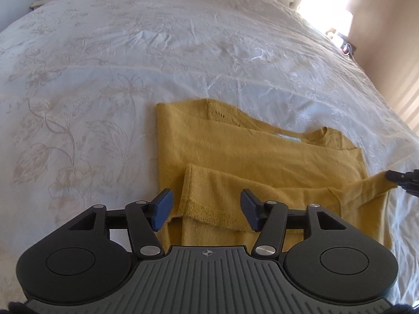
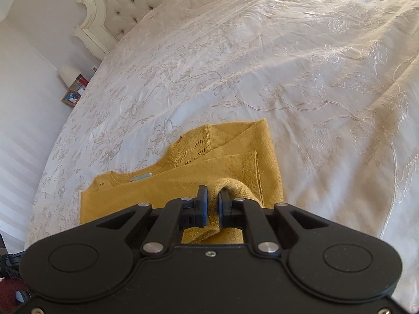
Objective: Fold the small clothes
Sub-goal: 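Lift the hem with both grippers and fold it up toward the collar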
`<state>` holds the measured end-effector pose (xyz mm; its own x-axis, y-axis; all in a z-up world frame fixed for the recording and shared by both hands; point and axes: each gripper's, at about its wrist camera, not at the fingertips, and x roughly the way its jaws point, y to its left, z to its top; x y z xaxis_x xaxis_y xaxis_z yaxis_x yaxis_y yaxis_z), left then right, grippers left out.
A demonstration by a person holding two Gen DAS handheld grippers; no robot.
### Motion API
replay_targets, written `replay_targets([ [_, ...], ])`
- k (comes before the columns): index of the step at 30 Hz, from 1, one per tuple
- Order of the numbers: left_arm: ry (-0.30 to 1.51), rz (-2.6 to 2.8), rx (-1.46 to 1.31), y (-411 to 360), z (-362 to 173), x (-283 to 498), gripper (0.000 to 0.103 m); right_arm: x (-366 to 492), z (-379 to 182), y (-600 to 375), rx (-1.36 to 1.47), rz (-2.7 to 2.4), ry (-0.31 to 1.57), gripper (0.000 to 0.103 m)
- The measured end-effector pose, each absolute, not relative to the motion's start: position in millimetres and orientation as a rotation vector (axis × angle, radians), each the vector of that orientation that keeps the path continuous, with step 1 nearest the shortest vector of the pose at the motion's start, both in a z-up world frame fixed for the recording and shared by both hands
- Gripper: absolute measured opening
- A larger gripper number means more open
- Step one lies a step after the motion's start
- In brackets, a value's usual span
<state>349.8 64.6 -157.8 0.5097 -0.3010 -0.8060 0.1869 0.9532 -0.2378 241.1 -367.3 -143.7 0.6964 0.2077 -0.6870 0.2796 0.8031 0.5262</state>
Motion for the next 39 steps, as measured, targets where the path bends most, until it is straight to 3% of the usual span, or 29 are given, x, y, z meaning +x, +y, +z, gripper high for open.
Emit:
replay_targets([
  [8, 1.076, -0.280, -0.120, 58.1, -178.7, 378.0, 0.053, 244.0, -145.2, -366.1, 0.653, -0.044, 0.821, 0.017],
  [11, 1.088, -0.294, -0.067, 49.9, -178.4, 378.2, 0.040, 243.7, -145.0, -366.1, 0.654, -0.045, 0.820, 0.017],
  [17, 1.076, -0.257, -0.031, 44.5, -173.8, 371.2, 0.031, 241.3, -146.6, -367.8, 0.663, -0.046, 0.818, 0.018],
  [32, 1.115, -0.228, -0.097, 37.5, -182.8, 375.1, 0.031, 237.9, -152.3, -370.8, 0.671, -0.034, 0.821, 0.020],
  [33, 1.126, -0.229, -0.123, 39.6, -185.7, 378.5, 0.028, 237.9, -152.3, -371.0, 0.672, -0.034, 0.821, 0.020],
  [34, 1.126, -0.233, -0.150, 41.7, -187.6, 380.6, 0.005, 237.7, -152.4, -371.1, 0.672, -0.034, 0.821, 0.020],
  [39, 1.048, -0.214, -0.291, 54.1, -177.3, 371.6, 0.004, 232.9, -150.1, -370.8, 0.676, -0.034, 0.808, 0.020],
])
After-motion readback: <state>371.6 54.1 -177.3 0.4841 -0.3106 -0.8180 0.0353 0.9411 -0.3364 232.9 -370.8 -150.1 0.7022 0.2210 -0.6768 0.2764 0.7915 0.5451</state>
